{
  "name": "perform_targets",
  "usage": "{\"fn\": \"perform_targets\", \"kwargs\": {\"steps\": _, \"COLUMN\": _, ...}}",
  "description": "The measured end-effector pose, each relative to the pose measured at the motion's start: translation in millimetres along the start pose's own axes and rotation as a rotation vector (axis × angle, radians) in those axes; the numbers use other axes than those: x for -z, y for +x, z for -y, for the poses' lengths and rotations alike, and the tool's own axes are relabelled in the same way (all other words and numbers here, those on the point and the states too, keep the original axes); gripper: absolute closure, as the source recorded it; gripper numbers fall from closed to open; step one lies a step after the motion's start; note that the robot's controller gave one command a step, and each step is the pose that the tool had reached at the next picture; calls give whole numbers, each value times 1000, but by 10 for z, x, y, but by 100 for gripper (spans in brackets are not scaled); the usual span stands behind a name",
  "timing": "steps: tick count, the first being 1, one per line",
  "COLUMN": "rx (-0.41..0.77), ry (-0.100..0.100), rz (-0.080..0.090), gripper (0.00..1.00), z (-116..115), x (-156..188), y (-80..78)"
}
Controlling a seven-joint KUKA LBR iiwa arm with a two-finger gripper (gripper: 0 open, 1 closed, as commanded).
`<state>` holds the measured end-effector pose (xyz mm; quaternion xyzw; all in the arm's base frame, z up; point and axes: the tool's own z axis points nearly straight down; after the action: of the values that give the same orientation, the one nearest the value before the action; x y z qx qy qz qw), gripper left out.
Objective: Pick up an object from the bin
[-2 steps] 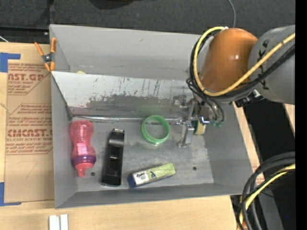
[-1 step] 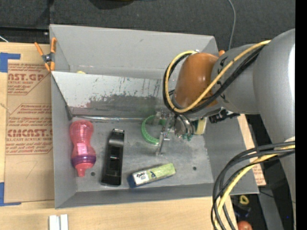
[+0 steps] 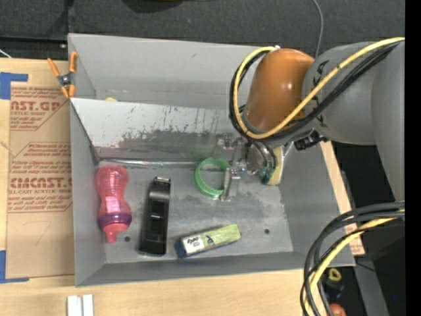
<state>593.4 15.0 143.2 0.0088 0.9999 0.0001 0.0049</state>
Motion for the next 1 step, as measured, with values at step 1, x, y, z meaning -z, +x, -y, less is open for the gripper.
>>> {"fn": "perform_targets", "kwargs": {"steps": 1, "rx": -72, "ry": -3, "rz": -11, "gripper": 0, "z": 31, "x": -767, "y": 91}}
